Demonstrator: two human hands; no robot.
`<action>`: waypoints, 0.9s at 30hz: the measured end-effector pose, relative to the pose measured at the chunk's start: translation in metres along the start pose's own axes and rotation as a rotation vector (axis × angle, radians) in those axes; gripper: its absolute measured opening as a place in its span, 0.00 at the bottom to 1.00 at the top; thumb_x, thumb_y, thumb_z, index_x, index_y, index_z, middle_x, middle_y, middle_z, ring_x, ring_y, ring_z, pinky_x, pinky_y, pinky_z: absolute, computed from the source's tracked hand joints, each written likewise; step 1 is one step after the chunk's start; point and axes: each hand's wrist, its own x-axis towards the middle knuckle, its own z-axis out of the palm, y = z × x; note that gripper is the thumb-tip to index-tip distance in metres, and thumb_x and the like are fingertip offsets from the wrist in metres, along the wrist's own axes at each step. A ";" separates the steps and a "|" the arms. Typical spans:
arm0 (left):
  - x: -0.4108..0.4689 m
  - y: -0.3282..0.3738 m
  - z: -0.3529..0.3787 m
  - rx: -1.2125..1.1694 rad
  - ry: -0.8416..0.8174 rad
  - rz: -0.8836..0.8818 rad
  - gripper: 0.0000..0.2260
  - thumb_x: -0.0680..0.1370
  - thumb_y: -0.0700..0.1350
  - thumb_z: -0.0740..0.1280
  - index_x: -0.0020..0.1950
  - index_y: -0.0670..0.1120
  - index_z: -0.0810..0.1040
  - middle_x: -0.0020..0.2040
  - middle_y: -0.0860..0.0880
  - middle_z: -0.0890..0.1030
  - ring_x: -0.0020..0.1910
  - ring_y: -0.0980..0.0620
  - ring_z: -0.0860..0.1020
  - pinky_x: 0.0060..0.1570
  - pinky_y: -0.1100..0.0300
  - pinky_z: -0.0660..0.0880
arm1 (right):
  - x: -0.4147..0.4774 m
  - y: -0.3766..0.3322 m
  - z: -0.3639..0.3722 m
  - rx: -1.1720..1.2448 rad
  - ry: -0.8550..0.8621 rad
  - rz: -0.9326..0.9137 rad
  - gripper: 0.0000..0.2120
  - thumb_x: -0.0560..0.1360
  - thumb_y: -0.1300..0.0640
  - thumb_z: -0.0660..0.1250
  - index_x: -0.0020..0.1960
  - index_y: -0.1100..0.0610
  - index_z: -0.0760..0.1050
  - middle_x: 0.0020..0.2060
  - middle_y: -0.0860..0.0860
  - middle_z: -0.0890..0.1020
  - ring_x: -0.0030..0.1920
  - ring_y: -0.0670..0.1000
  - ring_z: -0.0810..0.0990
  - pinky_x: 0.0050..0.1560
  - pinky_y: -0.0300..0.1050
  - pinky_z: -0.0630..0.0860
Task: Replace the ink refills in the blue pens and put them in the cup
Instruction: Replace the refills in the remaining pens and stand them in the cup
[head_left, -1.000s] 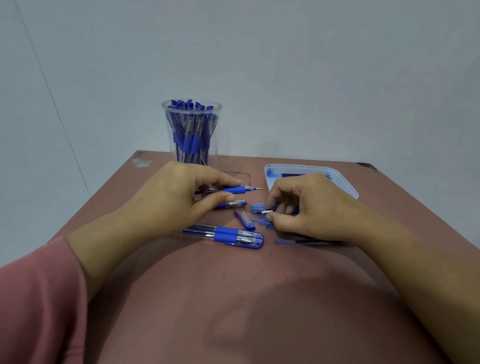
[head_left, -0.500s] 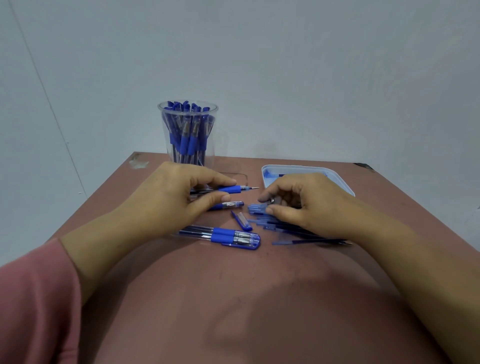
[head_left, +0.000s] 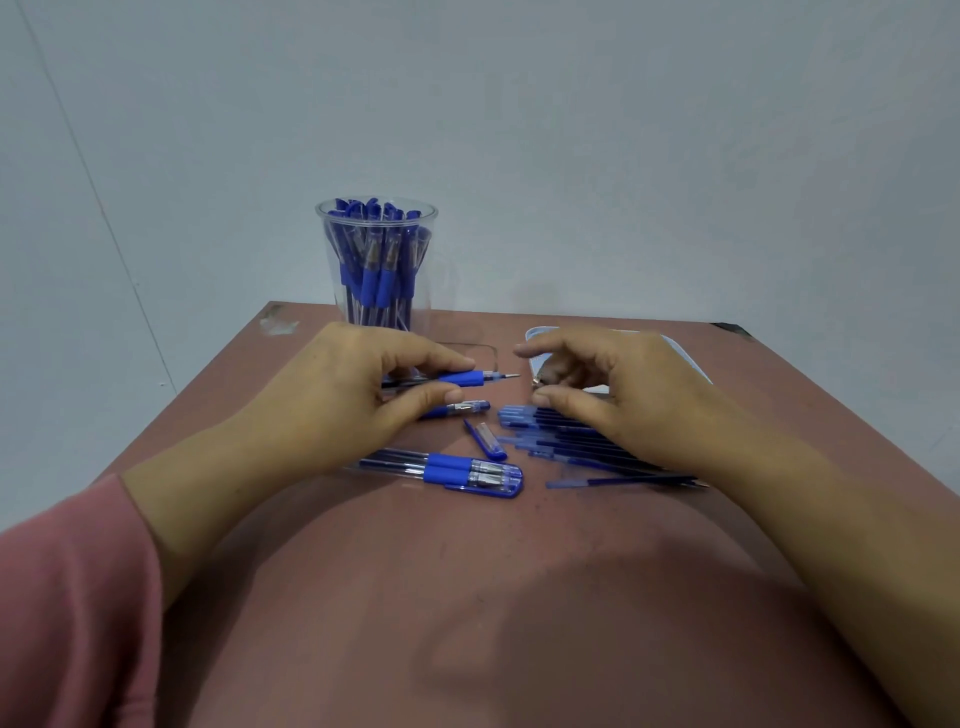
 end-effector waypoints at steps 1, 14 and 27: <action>0.000 0.000 0.000 -0.002 -0.001 -0.003 0.12 0.73 0.49 0.72 0.55 0.62 0.80 0.41 0.75 0.77 0.42 0.66 0.79 0.40 0.76 0.70 | 0.000 -0.001 -0.001 0.040 0.020 -0.009 0.15 0.73 0.60 0.72 0.53 0.42 0.76 0.40 0.41 0.81 0.45 0.39 0.80 0.49 0.29 0.74; -0.001 0.012 0.003 -0.113 -0.013 0.030 0.14 0.71 0.59 0.66 0.54 0.58 0.83 0.42 0.72 0.79 0.43 0.69 0.79 0.43 0.76 0.72 | 0.001 -0.010 0.010 0.055 0.095 -0.182 0.15 0.72 0.58 0.73 0.48 0.38 0.76 0.41 0.33 0.80 0.45 0.38 0.81 0.47 0.26 0.72; -0.001 0.012 0.003 -0.128 -0.005 0.012 0.13 0.70 0.59 0.66 0.54 0.61 0.81 0.43 0.75 0.78 0.45 0.71 0.78 0.43 0.75 0.73 | 0.004 0.002 0.012 -0.051 0.149 -0.223 0.05 0.74 0.54 0.70 0.48 0.53 0.81 0.40 0.43 0.81 0.43 0.44 0.80 0.45 0.36 0.75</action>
